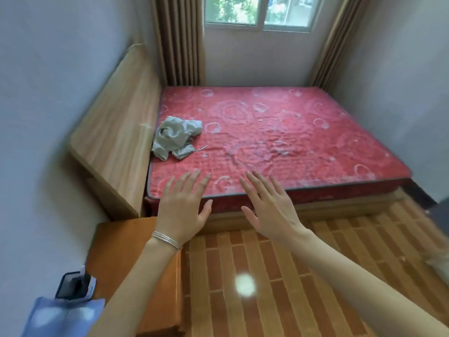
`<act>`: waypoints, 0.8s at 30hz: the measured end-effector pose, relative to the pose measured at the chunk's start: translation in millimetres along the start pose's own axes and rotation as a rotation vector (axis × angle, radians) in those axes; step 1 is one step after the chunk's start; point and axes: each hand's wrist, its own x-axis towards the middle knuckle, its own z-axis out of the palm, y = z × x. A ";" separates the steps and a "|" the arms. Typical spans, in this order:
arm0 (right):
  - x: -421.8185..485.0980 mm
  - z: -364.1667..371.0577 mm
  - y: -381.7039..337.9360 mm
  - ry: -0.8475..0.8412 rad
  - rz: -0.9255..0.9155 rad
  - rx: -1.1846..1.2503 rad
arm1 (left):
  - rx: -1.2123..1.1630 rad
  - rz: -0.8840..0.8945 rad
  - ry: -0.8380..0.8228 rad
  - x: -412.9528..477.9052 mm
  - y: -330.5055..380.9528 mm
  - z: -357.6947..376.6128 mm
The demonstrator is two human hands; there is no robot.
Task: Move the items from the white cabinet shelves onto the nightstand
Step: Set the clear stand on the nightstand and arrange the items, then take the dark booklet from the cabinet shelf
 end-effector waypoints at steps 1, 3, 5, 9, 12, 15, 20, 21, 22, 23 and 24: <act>-21.7 -4.6 14.6 -0.019 0.059 -0.010 | -0.016 0.058 -0.022 4.9 23.0 4.9; -70.3 -14.7 45.9 -0.038 0.196 -0.018 | -0.043 0.184 -0.061 13.8 74.1 15.5; -120.1 -25.1 72.1 -0.044 0.321 -0.031 | -0.081 0.300 -0.092 18.1 121.0 26.8; -246.6 -55.2 119.5 -0.106 0.582 -0.100 | -0.169 0.532 -0.178 10.8 241.0 46.1; -339.6 -79.6 139.4 -0.147 0.766 -0.143 | -0.234 0.704 -0.220 -8.9 331.0 52.5; -424.9 -109.0 148.9 -0.142 0.920 -0.184 | -0.295 0.864 -0.232 -31.9 414.6 53.5; -546.3 -159.5 157.6 -0.118 1.110 -0.278 | -0.359 1.101 -0.171 -65.5 545.7 39.9; -566.8 -169.0 159.6 -0.114 1.143 -0.300 | -0.367 1.135 -0.153 -70.8 569.9 35.2; -586.3 -179.0 161.1 -0.111 1.174 -0.320 | -0.381 1.166 -0.138 -76.2 593.4 30.0; -604.5 -189.2 162.2 -0.108 1.202 -0.337 | -0.396 1.191 -0.127 -81.8 615.7 25.0; -621.5 -199.3 162.8 -0.100 1.230 -0.355 | -0.410 1.216 -0.115 -87.5 636.9 19.9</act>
